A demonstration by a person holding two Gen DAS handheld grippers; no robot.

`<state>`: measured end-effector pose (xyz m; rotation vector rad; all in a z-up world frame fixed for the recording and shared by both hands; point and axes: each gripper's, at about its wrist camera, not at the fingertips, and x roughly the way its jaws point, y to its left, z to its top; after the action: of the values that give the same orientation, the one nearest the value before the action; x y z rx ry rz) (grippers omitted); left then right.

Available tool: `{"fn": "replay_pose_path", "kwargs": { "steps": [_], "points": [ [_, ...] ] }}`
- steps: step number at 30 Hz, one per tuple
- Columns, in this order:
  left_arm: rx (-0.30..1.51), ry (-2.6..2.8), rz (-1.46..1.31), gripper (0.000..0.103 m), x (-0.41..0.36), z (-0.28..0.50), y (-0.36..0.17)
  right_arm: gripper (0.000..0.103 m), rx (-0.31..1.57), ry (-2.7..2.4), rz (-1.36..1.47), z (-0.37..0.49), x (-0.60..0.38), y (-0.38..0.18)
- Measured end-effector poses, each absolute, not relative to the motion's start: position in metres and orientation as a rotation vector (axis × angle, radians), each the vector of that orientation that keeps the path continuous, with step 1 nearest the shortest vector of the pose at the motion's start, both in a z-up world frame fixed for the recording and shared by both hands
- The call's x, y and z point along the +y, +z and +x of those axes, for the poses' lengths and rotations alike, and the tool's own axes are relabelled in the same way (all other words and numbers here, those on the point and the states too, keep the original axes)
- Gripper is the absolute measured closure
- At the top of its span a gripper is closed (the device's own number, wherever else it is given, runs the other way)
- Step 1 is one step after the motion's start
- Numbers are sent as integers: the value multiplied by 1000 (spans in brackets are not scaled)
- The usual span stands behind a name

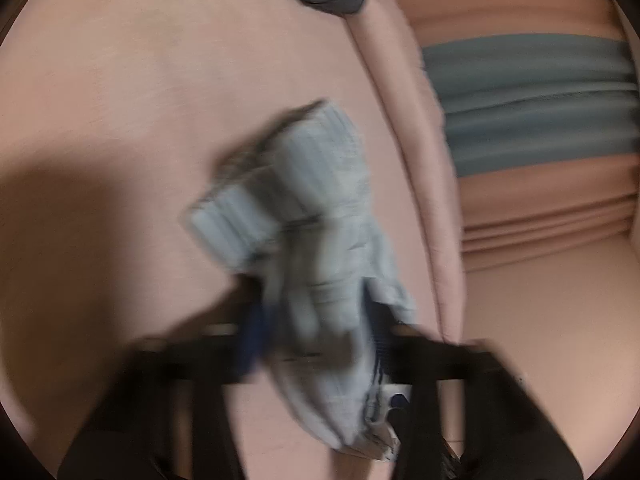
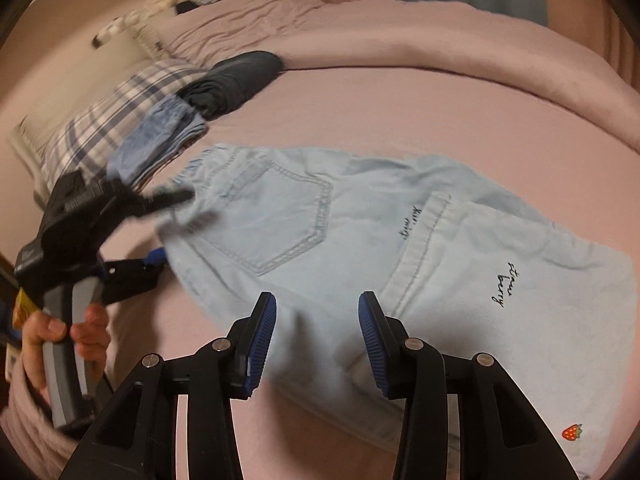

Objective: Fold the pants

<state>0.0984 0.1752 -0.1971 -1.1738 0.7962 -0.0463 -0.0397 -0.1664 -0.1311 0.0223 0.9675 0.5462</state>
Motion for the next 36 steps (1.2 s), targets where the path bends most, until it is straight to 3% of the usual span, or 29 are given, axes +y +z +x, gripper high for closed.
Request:
{"fn": "replay_pose_path", "kwargs": {
  "steps": [6,14,17,20,22,24,31,32,34,35,36],
  "points": [
    [752,-34,-1134,83,169,92,-182,59,1031,538,30,-31,-163,-157],
    [684,-120,-770,84,111,105,-105,59,1060,586,10,-21,-155,-165],
    [657,-148,-689,84,94,105,-84,59,1097,614,216,-8,-177,-157],
    [653,-158,-628,84,84,101,-76,59,1014,618,453,10,-200,-143],
    [657,-166,-601,84,79,98,-75,59,1063,645,473,23,-190,-148],
    [679,-180,-556,84,70,99,-75,67,1190,625,413,35,-168,-170],
    [674,-326,-358,84,11,104,-62,70,1167,622,649,28,-212,-173],
    [677,-360,-306,84,-5,103,-62,68,1120,613,690,19,-234,-166],
    [697,-405,-224,84,-32,101,-66,55,1045,583,823,-1,-282,-160],
    [707,-424,-192,84,-43,101,-70,41,1016,577,923,-11,-304,-162],
    [715,-438,-160,84,-54,99,-74,37,994,585,1003,-17,-319,-166]
  ]
}}
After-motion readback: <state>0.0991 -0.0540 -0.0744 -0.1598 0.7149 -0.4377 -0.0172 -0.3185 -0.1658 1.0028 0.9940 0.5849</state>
